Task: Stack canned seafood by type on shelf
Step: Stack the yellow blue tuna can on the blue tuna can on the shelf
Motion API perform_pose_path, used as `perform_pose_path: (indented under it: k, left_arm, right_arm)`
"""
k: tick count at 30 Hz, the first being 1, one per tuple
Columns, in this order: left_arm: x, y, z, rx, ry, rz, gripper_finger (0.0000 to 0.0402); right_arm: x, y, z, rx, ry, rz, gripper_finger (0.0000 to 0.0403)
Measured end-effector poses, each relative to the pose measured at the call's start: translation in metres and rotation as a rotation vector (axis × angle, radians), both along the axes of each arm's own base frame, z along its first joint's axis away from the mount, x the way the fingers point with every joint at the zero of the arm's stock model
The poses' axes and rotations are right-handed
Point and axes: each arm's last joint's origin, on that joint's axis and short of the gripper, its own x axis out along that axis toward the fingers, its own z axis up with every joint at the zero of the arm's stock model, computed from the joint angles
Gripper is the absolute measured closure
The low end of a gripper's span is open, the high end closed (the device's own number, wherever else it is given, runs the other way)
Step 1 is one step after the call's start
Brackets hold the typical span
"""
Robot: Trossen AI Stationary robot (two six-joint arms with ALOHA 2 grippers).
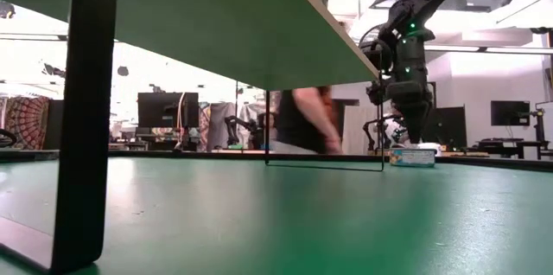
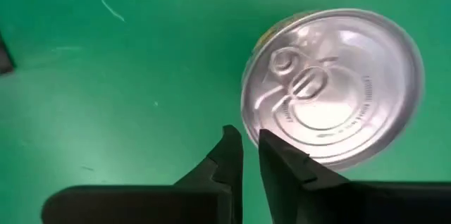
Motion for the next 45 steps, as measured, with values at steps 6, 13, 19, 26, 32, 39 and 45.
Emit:
perform_pose_path:
  k: [6,13,19,26,32,39,45]
  left_arm:
    - [0.0,0.0,0.0,0.0,0.0,0.0,0.0158]
    - [0.0,0.0,0.0,0.005,0.002,-0.01,0.0158]
    - [0.0,-0.001,0.0,0.008,0.001,-0.026,0.0158]
    - [0.0,-0.001,0.001,0.007,-0.002,-0.03,0.0158]
    - [0.0,-0.001,0.001,0.013,0.001,-0.03,0.0158]
    - [0.0,-0.001,0.0,0.01,0.001,-0.035,0.0158]
    - [0.0,-0.001,0.0,0.011,0.001,-0.034,0.0158]
  right_arm:
    - [0.002,0.013,-0.017,-0.028,0.024,0.022,0.034]
    - [0.001,0.024,-0.031,0.011,0.015,0.011,0.035]
    - [0.005,0.051,-0.023,0.095,0.025,0.041,0.0362]
    - [-0.007,0.078,0.038,-0.13,-0.076,0.14,0.0374]
    - [-0.026,0.065,0.053,-0.294,-0.059,0.108,0.0353]
    - [-0.046,0.047,0.054,-0.023,-0.189,-0.147,0.0243]
    - [-0.052,0.049,0.053,0.039,-0.145,-0.239,0.0104]
